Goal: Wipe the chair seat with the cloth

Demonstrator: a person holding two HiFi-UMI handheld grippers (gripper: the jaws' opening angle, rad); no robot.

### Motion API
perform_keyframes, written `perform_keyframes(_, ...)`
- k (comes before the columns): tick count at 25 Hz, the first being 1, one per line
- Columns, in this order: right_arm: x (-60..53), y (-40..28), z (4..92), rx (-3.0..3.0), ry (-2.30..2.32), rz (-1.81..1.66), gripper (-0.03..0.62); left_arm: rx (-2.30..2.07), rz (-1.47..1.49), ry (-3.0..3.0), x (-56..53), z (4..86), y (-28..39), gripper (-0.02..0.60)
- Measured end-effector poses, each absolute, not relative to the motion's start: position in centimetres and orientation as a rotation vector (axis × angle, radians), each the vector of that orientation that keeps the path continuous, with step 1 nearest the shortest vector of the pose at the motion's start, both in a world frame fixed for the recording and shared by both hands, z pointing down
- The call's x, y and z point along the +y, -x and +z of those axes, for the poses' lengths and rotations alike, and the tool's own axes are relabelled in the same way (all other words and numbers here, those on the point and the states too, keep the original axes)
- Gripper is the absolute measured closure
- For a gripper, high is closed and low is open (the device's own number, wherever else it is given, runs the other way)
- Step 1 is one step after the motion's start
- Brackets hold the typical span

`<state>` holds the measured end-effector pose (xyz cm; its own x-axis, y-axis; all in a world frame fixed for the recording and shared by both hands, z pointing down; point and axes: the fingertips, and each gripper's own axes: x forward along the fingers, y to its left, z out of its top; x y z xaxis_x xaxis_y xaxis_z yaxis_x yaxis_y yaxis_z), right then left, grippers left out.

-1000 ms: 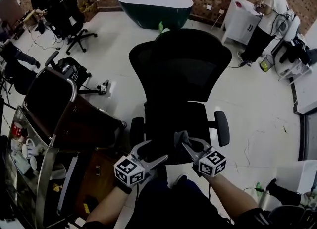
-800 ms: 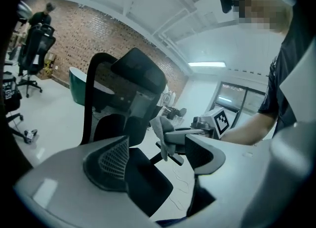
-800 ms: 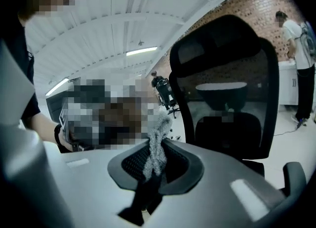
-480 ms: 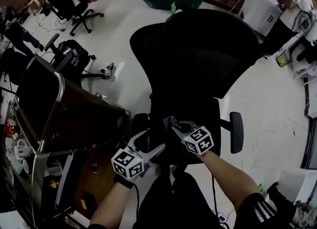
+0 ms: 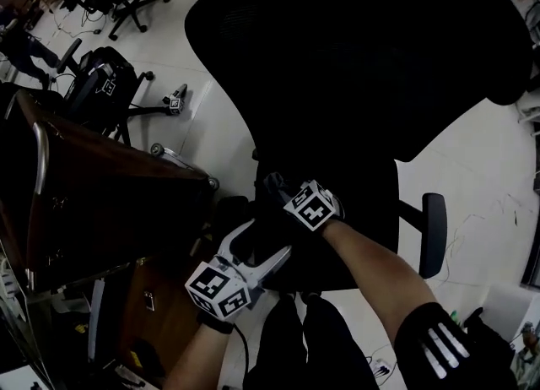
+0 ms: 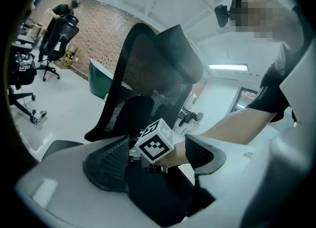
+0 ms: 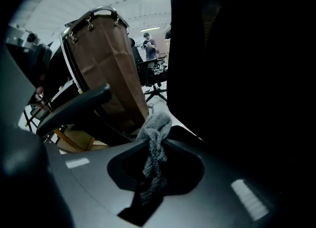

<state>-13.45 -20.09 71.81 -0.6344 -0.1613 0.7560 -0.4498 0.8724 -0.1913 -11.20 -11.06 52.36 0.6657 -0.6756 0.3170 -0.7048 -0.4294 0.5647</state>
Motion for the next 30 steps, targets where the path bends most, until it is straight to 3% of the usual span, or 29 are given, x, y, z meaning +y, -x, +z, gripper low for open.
perform_keyframes(15,-20.8,16.9,80.8,-2.152,-0.277,0.13,0.548,-1.035,0.085,-2.243,-11.3,54.6,10.5,0.199)
perform_keyframes(30,-23.3,-8.5,83.1,-1.886,-0.589,0.309,0.548,-0.872,0.134,-2.297,-11.2,54.6,3.3,0.199)
